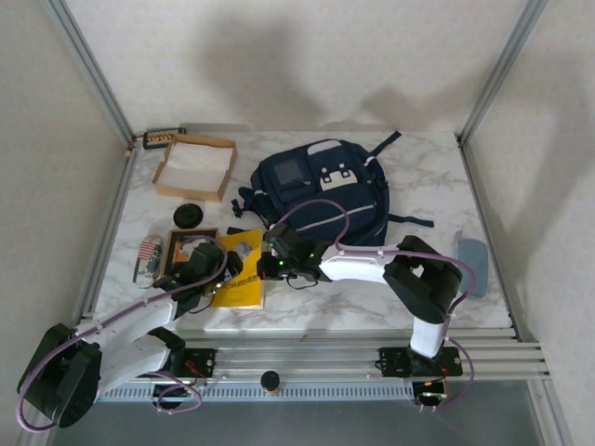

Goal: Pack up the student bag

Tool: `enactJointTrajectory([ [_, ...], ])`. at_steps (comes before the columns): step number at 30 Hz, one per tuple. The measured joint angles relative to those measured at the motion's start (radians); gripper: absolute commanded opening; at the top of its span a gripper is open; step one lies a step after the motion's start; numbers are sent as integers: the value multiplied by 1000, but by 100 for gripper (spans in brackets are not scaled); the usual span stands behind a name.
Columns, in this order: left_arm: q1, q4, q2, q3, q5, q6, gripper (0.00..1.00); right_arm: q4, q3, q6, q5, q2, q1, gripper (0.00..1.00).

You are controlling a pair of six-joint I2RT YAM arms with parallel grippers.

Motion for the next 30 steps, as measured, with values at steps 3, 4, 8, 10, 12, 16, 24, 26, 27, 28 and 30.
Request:
enactJointTrajectory([
  [3, 4, -46, -40, 27, 8, 5, 95, 3, 0, -13, -41, -41, -4, 0],
  [4, 9, -63, -58, 41, 11, 9, 97, 3, 0, -20, -59, -58, -8, 0],
  [8, 45, -130, -129, 113, 29, 22, 99, -14, 6, -52, -128, -134, -36, 0],
  [10, 68, -163, -163, 160, 44, 32, 99, -41, 29, -72, -155, -175, -48, 0],
  [12, 91, -195, -195, 209, 66, 41, 99, -54, 65, -84, -184, -229, -66, 0],
  [16, 115, -229, -245, 295, 111, 48, 99, -50, 89, -96, -242, -338, -134, 0],
  [24, 118, -236, -243, 276, 165, 35, 99, -177, 72, -163, -150, -292, -124, 20],
  [26, 118, -231, -253, 216, 183, 17, 99, -204, 32, -177, -117, -250, -102, 31],
  [27, 118, -229, -258, 181, 195, 6, 98, -214, 10, -182, -103, -229, -96, 36],
  [28, 118, -224, -261, 154, 205, -5, 98, -219, -8, -188, -95, -212, -95, 38],
  [30, 118, -201, -261, 93, 236, -26, 98, -238, -36, -194, -69, -174, -95, 42],
])
